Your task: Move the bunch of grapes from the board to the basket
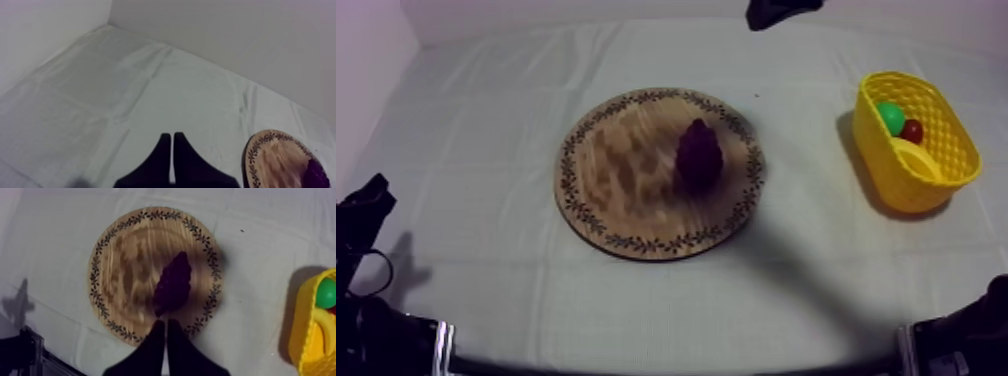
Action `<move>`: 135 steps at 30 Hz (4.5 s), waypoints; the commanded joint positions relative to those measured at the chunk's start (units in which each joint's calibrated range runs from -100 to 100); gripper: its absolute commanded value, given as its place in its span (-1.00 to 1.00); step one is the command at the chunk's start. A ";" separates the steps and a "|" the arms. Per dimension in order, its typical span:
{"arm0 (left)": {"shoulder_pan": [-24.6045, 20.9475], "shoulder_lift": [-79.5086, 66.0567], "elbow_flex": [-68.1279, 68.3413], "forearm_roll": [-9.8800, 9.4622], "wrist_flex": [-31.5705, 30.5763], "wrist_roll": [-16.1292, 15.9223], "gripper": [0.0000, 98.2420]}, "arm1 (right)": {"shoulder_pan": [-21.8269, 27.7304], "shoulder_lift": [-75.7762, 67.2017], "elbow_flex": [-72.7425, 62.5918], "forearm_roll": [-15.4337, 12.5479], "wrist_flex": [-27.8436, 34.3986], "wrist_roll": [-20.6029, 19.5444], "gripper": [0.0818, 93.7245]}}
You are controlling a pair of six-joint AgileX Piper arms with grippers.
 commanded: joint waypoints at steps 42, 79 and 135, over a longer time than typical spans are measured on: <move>-0.01 0.03 0.04 0.01 0.03 0.01 -1.00 | 1.22 27.42 -5.34 -4.82 0.77 -6.27 0.54; -0.01 0.03 0.04 0.01 0.03 0.01 -1.00 | 0.28 44.85 -9.79 -5.71 -3.48 -5.94 -0.07; -0.01 0.03 0.04 0.01 0.03 0.01 -1.00 | 31.71 -3.12 20.00 5.85 -3.98 16.37 -0.08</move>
